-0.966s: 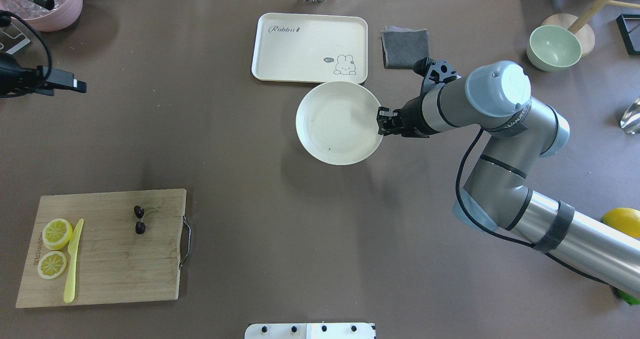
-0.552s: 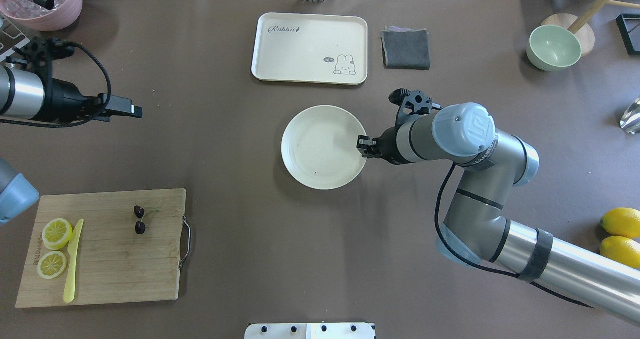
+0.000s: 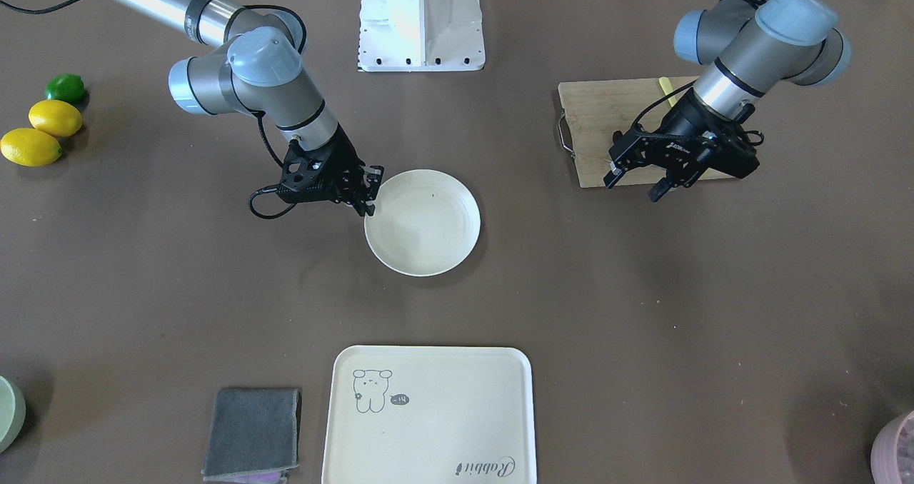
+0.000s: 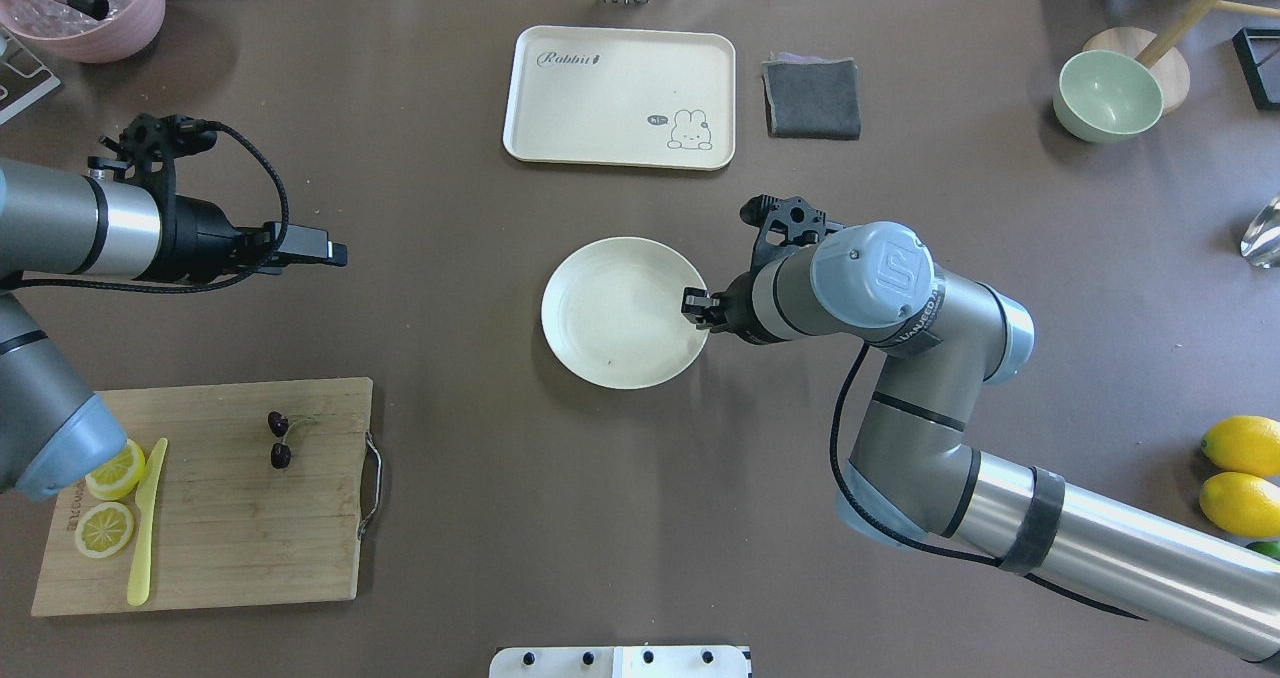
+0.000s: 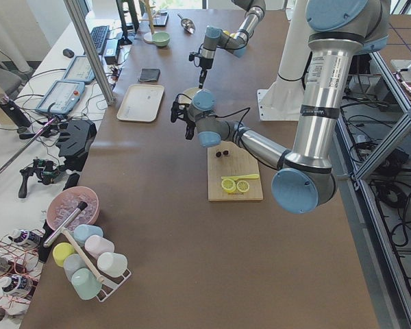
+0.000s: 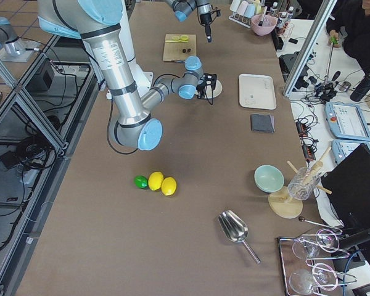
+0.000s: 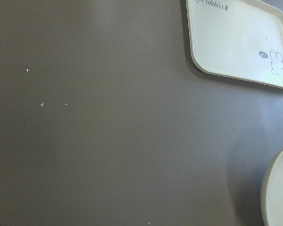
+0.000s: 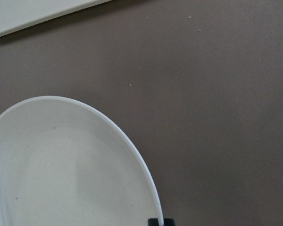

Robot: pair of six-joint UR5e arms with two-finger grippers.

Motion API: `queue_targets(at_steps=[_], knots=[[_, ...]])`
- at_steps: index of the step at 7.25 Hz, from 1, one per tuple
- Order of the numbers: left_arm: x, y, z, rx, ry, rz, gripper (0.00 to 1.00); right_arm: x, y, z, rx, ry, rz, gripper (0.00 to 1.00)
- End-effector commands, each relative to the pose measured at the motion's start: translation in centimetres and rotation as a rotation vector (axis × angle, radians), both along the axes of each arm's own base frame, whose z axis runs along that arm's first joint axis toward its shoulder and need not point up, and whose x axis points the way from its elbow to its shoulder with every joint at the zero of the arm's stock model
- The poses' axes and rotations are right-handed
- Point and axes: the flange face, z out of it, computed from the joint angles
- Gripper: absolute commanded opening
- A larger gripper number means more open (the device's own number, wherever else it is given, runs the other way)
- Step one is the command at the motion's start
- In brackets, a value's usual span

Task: Place red cherry on plate
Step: 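Release the plate and raise the right gripper while the left gripper lowers over the cherries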

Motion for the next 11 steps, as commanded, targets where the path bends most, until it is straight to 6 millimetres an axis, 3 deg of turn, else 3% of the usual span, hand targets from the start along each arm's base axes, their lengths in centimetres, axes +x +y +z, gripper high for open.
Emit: queue_targets(at_steps=[1, 2, 4, 6, 7, 8, 11], knots=[[0.3, 0.2, -0.1, 0.003, 0.001, 0.002, 0.97, -1.3, -1.4, 0.1, -0.015, 0.016, 0.006, 0.99], [1.2, 0.7, -0.3, 0.016, -0.009, -0.020, 0.97, -0.1, -2.8, -1.2, -0.050, -0.016, 0.028, 0.99], [5.7, 4.1, -1.3, 0.006, -0.119, -0.044, 0.97, 5.0, -6.9, -2.3, -0.120, -0.074, -0.032, 1.00], [6.3, 7.9, -4.8, -0.033, -0.295, -0.047, 0.96, 9.4, -9.9, -1.8, -0.153, -0.098, -0.050, 1.00], [6.8, 9.5, -5.0, -0.047, -0.388, -0.045, 0.96, 11.0, -10.9, -1.3, -0.138, -0.095, -0.053, 1.00], [7.0, 10.1, -4.4, -0.048, -0.413, -0.041, 0.96, 11.8, -11.5, -1.1, -0.131, -0.091, -0.044, 1.00], [6.3, 13.9, 1.9, -0.033, -0.447, -0.005, 0.96, 12.6, -12.3, -0.9, -0.115, -0.086, -0.028, 1.00]])
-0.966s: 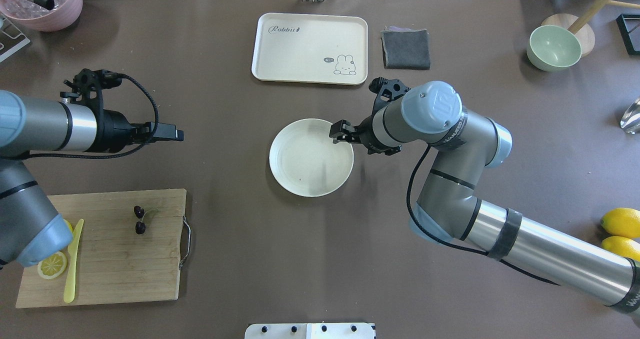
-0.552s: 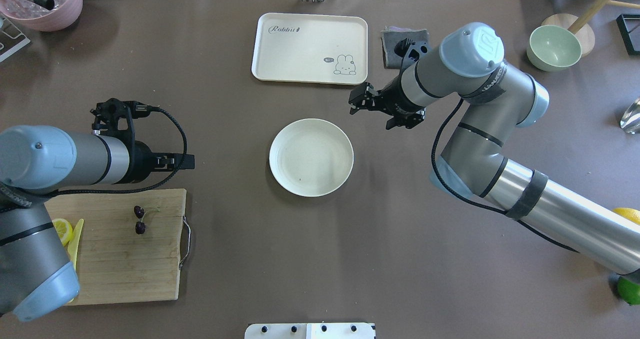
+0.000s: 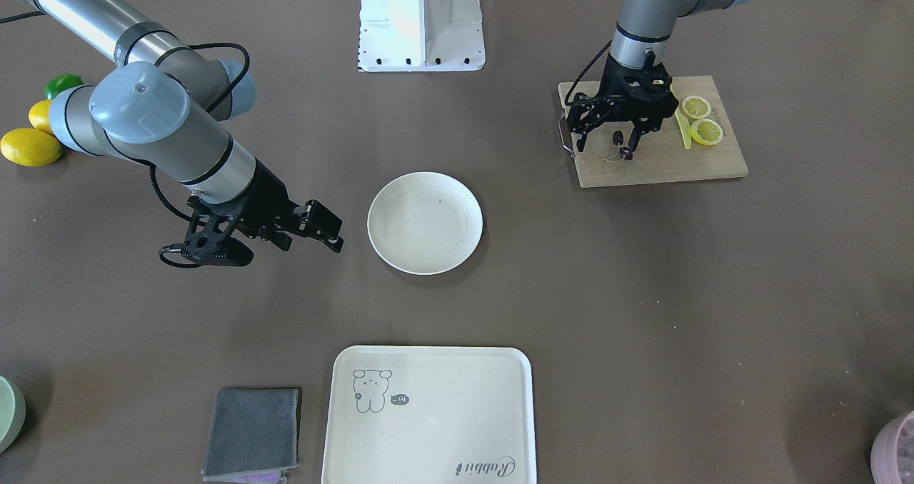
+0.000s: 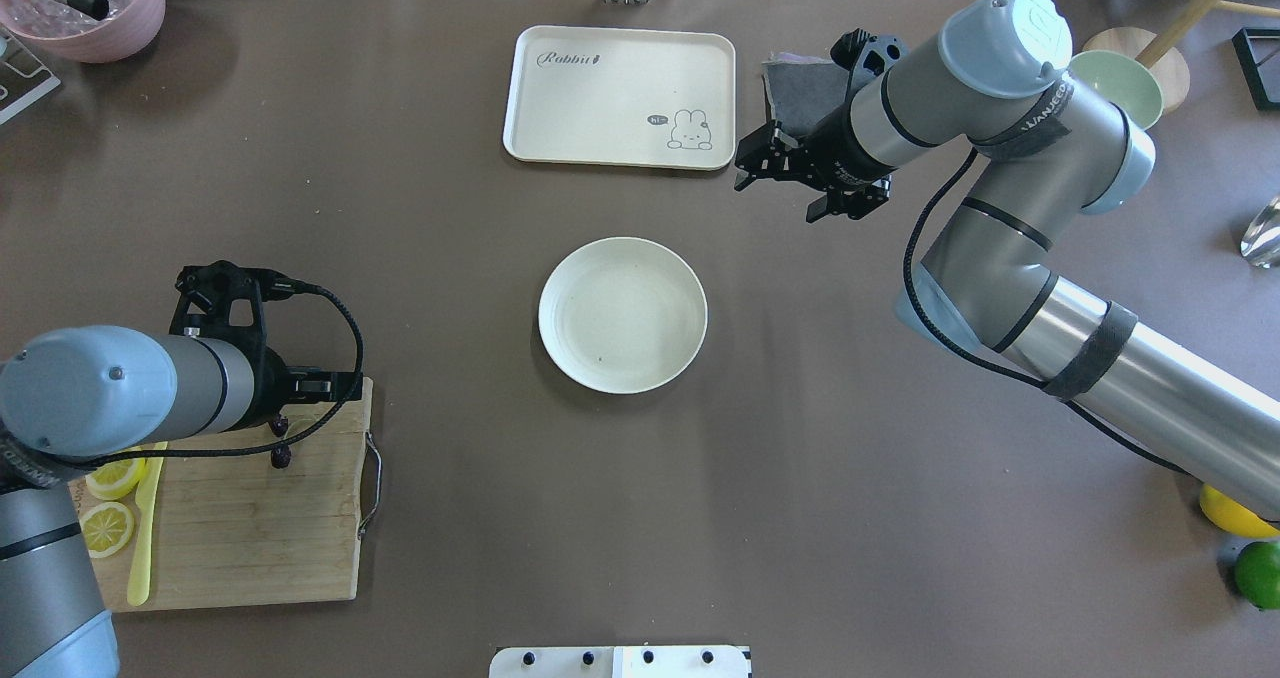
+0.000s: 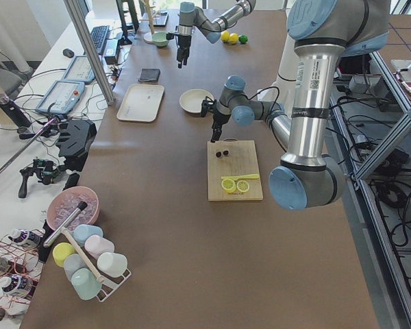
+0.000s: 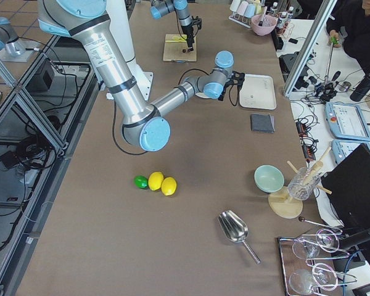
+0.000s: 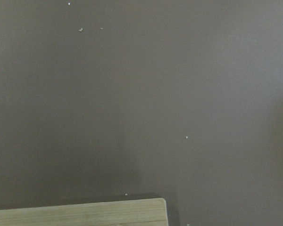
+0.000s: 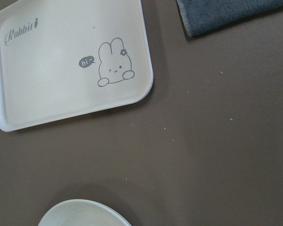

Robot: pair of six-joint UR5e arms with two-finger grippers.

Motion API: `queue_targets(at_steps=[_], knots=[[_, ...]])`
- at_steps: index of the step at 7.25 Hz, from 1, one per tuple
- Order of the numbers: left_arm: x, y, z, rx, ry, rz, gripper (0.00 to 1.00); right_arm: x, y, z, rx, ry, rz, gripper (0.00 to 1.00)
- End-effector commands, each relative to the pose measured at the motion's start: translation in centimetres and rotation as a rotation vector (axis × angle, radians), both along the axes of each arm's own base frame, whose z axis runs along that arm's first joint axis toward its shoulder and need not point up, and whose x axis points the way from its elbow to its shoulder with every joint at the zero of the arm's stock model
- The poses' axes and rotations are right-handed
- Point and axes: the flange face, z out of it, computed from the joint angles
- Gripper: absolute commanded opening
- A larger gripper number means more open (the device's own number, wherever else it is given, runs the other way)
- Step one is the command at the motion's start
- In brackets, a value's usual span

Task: Place red cherry on plate
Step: 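Grasp the dark red cherry pair by the stems with the left gripper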

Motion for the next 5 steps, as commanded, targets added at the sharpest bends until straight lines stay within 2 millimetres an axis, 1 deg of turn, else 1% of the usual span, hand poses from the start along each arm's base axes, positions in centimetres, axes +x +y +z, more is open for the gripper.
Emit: queue_targets(at_steps=[1, 2, 3, 4, 5], knots=[[-0.4, 2.9, 3.5, 0.003, 0.008, 0.033, 0.97, 0.2, -0.4, 0.4, 0.009, 0.010, 0.009, 1.00], [1.5, 4.8, 4.4, -0.004, -0.004, 0.028, 0.97, 0.1, -0.4, 0.5, 0.010, 0.011, 0.009, 1.00], [2.6, 6.1, 4.4, 0.028, -0.017, 0.031, 0.96, 0.1, -0.4, 0.6, 0.010, 0.013, 0.008, 1.00], [2.7, 6.2, 4.6, 0.028, -0.020, 0.035, 0.88, 0.1, -0.4, 0.8, 0.009, 0.016, 0.009, 1.00], [2.6, 6.2, 4.8, 0.027, -0.026, 0.035, 0.69, 0.1, -0.4, 0.7, 0.010, 0.013, 0.008, 1.00]])
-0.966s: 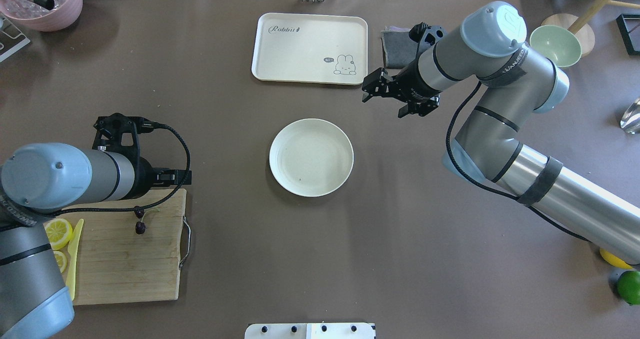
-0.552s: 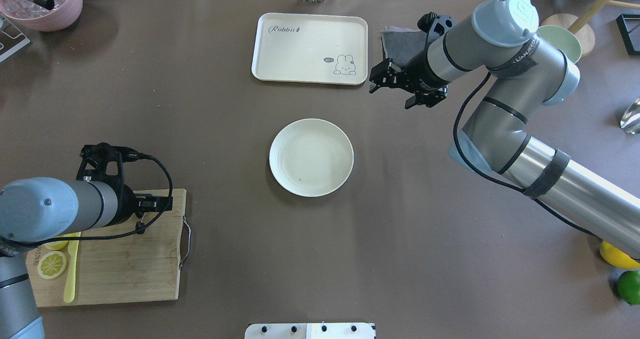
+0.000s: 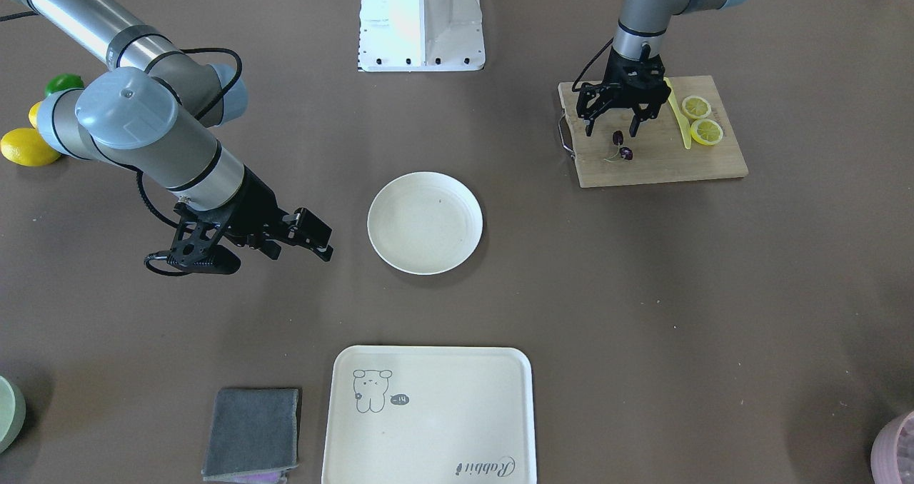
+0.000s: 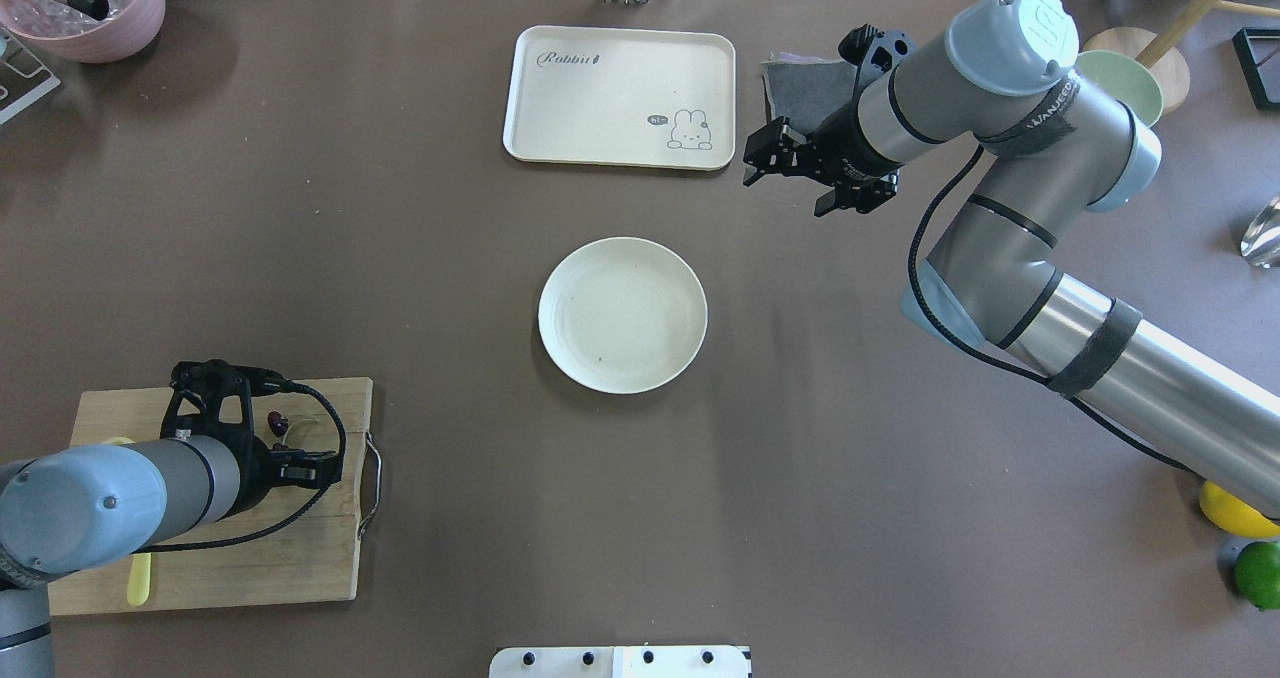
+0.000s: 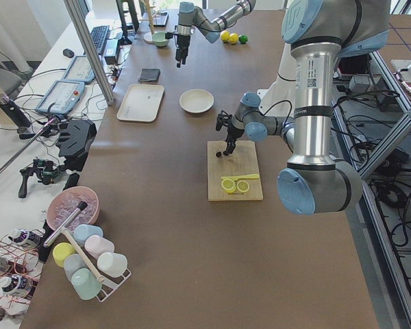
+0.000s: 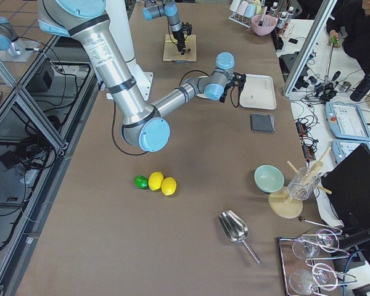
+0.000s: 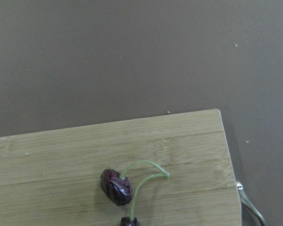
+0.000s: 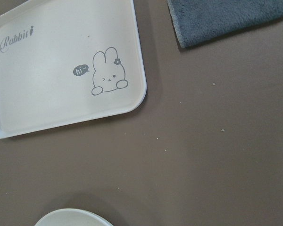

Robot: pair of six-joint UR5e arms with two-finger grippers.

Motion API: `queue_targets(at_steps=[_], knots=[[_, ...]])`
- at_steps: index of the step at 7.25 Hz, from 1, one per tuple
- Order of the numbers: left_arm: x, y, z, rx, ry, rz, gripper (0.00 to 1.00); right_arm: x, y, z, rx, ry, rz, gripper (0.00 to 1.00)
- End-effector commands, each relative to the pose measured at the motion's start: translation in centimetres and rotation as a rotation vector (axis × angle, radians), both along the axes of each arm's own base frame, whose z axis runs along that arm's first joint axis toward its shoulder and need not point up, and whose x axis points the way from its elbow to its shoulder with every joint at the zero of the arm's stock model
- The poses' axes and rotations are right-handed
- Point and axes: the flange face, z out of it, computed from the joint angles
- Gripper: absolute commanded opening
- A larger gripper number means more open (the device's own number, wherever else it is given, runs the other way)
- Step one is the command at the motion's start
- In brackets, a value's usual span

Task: Place red cherry on plate
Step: 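Grasp the dark red cherry pair by the stems with the left gripper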

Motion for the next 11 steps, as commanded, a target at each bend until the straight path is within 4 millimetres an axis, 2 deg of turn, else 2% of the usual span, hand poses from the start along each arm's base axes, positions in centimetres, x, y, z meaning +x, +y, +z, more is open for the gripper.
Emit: queue_targets(at_steps=[1, 2, 3, 4, 5, 6, 8, 9, 11], knots=[[-0.1, 0.2, 1.0, 0.002, -0.022, 0.004, 0.67, 0.0, 0.0, -0.1, 0.002, -0.001, 0.001, 1.00], [-0.5, -0.1, 1.3, 0.000, -0.025, 0.002, 0.67, 0.0, 0.1, -0.2, 0.003, -0.003, 0.000, 1.00], [-0.6, 0.0, 1.4, -0.001, -0.026, 0.002, 0.59, 0.0, 0.1, -0.2, 0.005, -0.003, -0.001, 1.00], [-0.6, 0.0, 1.3, -0.001, -0.024, 0.001, 0.45, -0.1, 0.2, -0.1, 0.002, -0.001, -0.002, 1.00], [-0.5, -0.1, 1.2, 0.000, -0.022, 0.001, 0.14, -0.1, 0.2, -0.1, 0.002, -0.001, -0.002, 1.00], [-0.5, 0.0, 0.9, -0.001, -0.016, 0.001, 0.00, -0.1, 0.2, -0.1, 0.002, -0.002, -0.004, 1.00], [-0.8, -0.2, 0.3, 0.003, -0.005, -0.003, 0.00, 0.2, 0.0, -0.1, 0.001, -0.003, 0.000, 1.00], [-1.4, -1.1, 0.2, 0.004, -0.002, -0.022, 0.00, 0.7, -0.2, -0.3, -0.001, -0.003, 0.005, 1.00], [-4.0, -5.8, -2.4, -0.033, 0.069, -0.085, 0.00, 3.9, -1.5, -0.8, -0.039, 0.034, 0.037, 1.00]])
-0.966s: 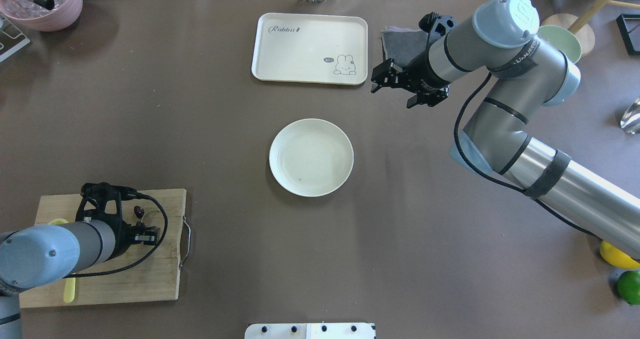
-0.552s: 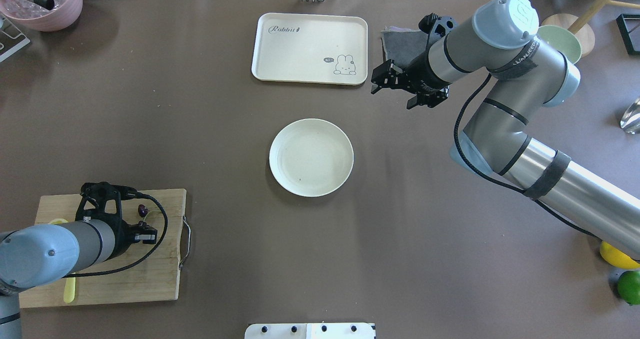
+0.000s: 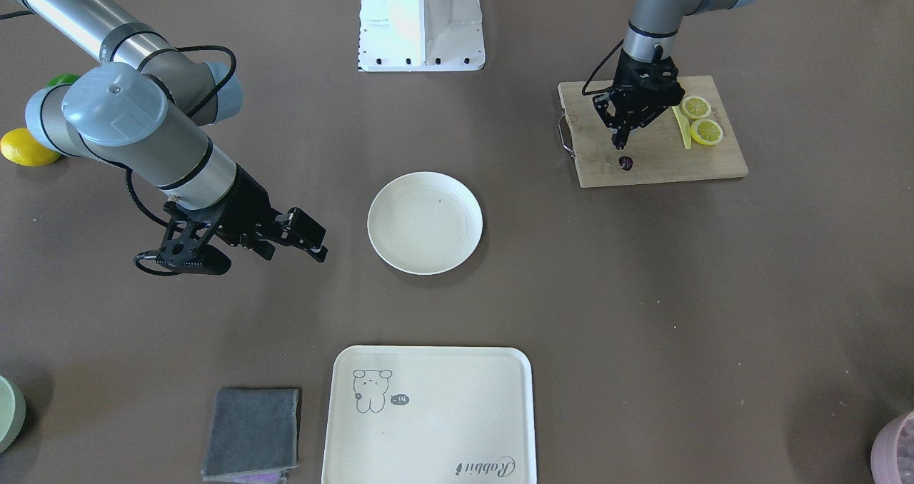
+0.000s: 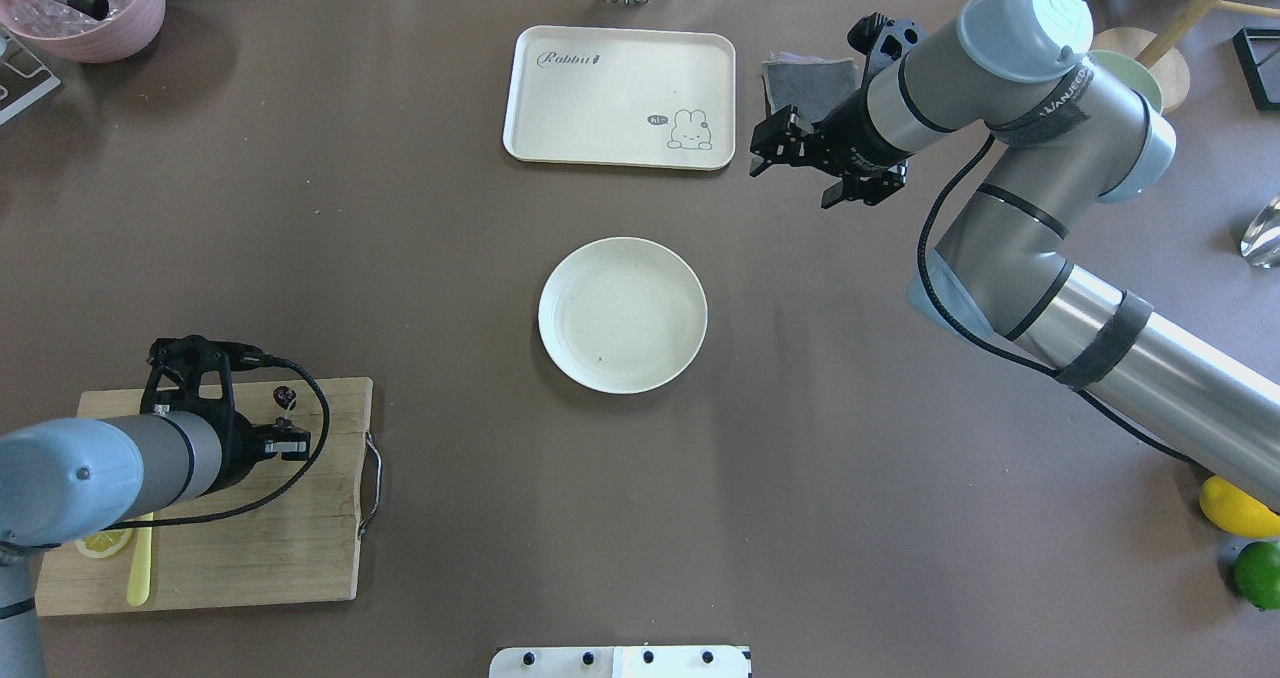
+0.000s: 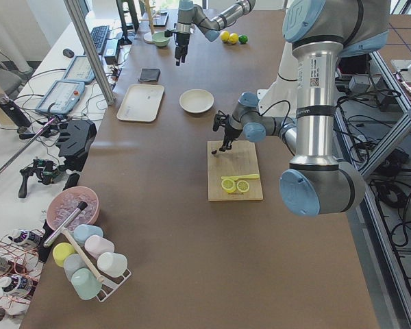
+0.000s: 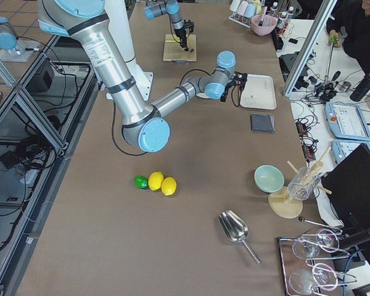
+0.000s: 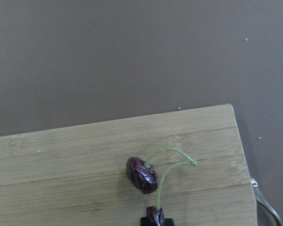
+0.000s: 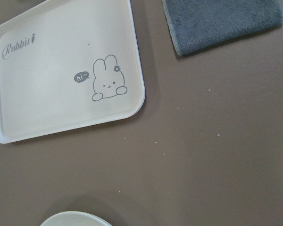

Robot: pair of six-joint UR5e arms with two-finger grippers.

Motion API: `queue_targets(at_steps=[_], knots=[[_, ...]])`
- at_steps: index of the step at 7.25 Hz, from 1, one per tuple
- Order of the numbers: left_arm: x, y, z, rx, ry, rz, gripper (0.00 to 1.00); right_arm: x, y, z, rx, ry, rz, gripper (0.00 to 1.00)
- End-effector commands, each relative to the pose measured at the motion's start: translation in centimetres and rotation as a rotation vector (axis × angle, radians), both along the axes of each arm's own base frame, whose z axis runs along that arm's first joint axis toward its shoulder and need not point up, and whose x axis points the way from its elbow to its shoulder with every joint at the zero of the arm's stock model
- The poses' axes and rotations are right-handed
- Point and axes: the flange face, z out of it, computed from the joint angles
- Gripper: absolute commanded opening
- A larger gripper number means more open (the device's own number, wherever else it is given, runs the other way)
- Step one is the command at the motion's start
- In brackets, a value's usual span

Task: Place red cherry on plate
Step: 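Carry the cherries over the white plate with the left gripper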

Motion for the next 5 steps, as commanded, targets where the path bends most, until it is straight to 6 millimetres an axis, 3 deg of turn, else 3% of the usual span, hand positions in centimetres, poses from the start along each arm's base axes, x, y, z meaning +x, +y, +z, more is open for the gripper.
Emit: queue_targets(at_steps=[1, 2, 4, 5], knots=[[-0.9, -4.8, -4.9, 0.009, 0.102, -0.065, 0.00, 3.5, -0.3, 0.0, 0.005, 0.084, -0.011, 1.00], [1.3, -6.6, -8.1, 0.033, 0.153, -0.077, 0.00, 5.4, 0.7, 0.6, 0.033, 0.157, -0.058, 1.00], [8.0, -9.3, -13.4, 0.054, 0.213, -0.069, 0.00, 10.0, 0.3, 2.0, 0.022, 0.261, -0.123, 1.00], [11.2, -8.4, -15.9, 0.066, 0.241, -0.045, 0.00, 12.6, -0.1, 3.7, 0.046, 0.282, -0.136, 1.00]])
